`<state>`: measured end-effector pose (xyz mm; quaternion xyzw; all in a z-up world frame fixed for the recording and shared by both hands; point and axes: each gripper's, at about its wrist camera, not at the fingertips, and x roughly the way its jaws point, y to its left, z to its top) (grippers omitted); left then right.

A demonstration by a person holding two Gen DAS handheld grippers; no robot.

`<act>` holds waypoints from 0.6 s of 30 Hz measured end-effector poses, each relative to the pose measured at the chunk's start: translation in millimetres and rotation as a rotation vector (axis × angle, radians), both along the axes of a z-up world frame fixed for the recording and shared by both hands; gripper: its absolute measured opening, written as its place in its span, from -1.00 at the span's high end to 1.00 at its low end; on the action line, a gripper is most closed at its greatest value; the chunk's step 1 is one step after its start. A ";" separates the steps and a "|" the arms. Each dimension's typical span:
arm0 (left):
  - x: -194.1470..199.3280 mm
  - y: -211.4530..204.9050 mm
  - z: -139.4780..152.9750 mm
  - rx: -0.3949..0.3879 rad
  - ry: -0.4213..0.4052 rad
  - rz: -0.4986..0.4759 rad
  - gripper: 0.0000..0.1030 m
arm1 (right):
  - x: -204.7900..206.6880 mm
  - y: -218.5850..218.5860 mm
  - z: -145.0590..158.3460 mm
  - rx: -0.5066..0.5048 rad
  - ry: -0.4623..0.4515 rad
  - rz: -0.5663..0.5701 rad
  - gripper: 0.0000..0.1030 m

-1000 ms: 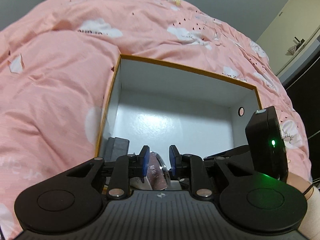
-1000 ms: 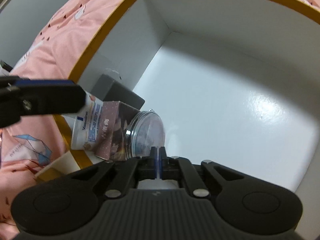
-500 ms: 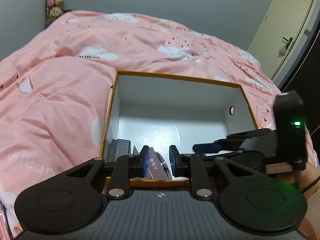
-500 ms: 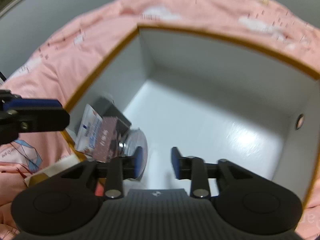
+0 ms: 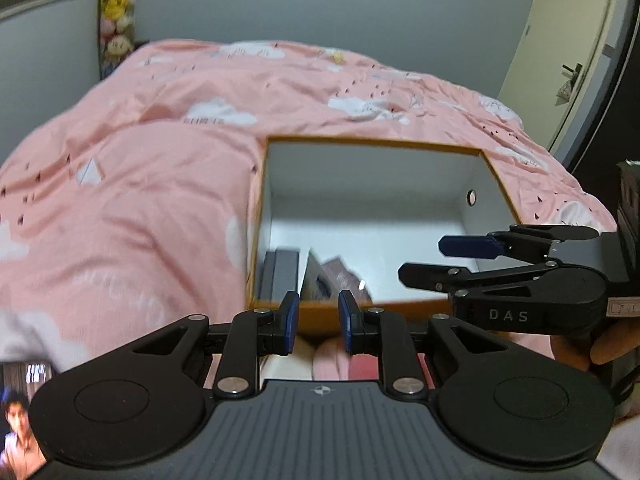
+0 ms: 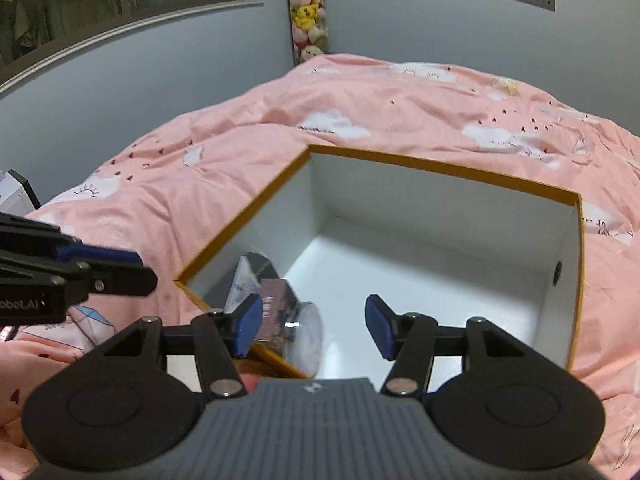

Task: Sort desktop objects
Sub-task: 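Grasp the gold gift box with the left tool while the right tool reaches the pink pom-pom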

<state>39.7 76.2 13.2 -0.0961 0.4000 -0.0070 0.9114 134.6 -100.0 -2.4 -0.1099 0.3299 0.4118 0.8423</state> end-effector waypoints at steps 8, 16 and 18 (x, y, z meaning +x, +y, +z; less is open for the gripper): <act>-20.5 7.0 -22.4 0.046 0.144 -0.041 0.53 | -33.4 9.2 -8.2 -0.025 0.023 0.135 -0.14; -29.0 4.3 -43.7 0.006 0.247 -0.026 0.33 | -47.7 14.5 -24.4 -0.083 0.111 0.175 0.02; -29.2 6.2 -47.4 -0.009 0.269 -0.016 0.33 | -51.5 15.8 -28.4 -0.102 0.124 0.185 0.17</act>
